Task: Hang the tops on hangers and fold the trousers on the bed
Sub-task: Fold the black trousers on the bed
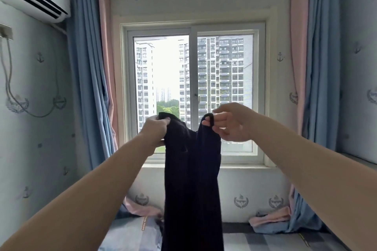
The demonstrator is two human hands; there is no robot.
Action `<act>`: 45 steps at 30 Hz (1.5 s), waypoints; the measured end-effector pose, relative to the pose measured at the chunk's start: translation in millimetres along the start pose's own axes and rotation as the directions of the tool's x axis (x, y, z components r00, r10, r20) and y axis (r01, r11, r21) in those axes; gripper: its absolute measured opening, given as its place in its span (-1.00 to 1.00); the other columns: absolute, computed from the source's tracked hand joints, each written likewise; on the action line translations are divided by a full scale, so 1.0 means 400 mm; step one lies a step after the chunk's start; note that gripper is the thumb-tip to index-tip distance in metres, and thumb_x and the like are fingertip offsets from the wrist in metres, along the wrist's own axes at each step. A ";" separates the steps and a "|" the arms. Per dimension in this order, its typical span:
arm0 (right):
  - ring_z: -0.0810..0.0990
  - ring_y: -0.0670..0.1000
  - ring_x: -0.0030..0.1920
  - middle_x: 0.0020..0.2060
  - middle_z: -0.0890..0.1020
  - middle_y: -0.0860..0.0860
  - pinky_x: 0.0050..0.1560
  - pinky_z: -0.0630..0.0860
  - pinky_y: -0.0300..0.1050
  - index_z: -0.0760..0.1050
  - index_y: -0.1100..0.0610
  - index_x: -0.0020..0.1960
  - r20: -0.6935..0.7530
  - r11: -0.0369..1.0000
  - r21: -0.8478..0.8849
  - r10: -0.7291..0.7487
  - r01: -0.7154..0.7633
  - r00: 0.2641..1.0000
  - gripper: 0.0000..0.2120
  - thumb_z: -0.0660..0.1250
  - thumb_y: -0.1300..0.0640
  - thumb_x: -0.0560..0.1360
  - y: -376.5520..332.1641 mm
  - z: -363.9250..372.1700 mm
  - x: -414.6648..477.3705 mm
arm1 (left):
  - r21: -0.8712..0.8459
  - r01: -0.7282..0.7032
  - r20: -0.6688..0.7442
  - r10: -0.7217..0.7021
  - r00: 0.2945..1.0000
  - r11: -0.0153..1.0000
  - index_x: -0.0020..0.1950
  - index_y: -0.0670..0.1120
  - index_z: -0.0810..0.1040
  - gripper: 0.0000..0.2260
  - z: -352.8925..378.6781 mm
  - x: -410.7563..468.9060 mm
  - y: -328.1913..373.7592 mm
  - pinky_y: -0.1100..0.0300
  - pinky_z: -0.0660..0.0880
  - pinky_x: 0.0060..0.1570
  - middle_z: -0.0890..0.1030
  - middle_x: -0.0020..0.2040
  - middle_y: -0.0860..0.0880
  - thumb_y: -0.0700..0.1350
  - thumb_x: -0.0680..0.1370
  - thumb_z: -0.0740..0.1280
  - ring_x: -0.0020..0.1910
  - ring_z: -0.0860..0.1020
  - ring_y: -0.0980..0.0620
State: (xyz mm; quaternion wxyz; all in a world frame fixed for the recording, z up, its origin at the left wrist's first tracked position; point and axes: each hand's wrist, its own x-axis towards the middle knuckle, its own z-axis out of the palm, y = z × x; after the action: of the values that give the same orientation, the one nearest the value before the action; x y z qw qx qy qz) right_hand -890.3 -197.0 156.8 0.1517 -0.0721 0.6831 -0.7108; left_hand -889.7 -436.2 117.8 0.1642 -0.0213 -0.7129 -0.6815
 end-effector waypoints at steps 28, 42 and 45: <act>0.43 0.09 0.44 0.46 0.46 -0.01 0.47 0.31 0.17 0.33 0.02 0.50 -0.220 0.991 -0.115 -0.099 0.075 0.971 -0.09 0.47 -0.42 0.32 0.276 -0.059 -0.019 | -0.325 -0.059 0.148 0.112 0.983 0.944 0.18 -0.09 0.60 -0.63 0.023 -0.075 -0.027 -0.11 0.65 0.02 0.70 0.02 -0.13 -0.46 0.53 0.22 -0.06 0.68 -0.15; 0.70 0.16 0.11 0.13 0.70 0.13 0.07 0.65 0.05 0.54 0.12 0.30 -0.145 0.914 -0.005 -0.403 0.406 0.904 -0.64 0.39 0.31 0.52 0.125 0.180 -0.042 | -0.109 -0.156 0.032 0.160 0.987 0.982 0.13 -0.07 0.61 -0.60 -0.269 -0.057 0.043 -0.10 0.63 -0.06 0.68 -0.01 -0.13 -0.42 0.47 0.17 -0.09 0.64 -0.15; 0.70 0.15 0.10 0.10 0.71 0.10 0.23 0.58 0.16 0.53 0.13 0.31 -0.239 0.877 -0.119 -0.481 0.466 0.844 -0.60 0.44 0.33 0.49 0.077 0.236 -0.064 | -0.012 -0.232 -0.019 0.232 0.973 0.973 0.12 -0.01 0.58 -0.63 -0.307 -0.071 0.081 -0.11 0.65 -0.01 0.68 0.02 -0.08 -0.38 0.48 0.17 -0.01 0.66 -0.14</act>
State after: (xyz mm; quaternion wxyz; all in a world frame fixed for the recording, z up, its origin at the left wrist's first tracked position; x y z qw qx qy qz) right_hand -833.0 -279.3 134.2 -0.1217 -0.1482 0.6778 -0.7098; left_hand -829.5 -548.7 143.8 0.2487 -0.0995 -0.6992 -0.6629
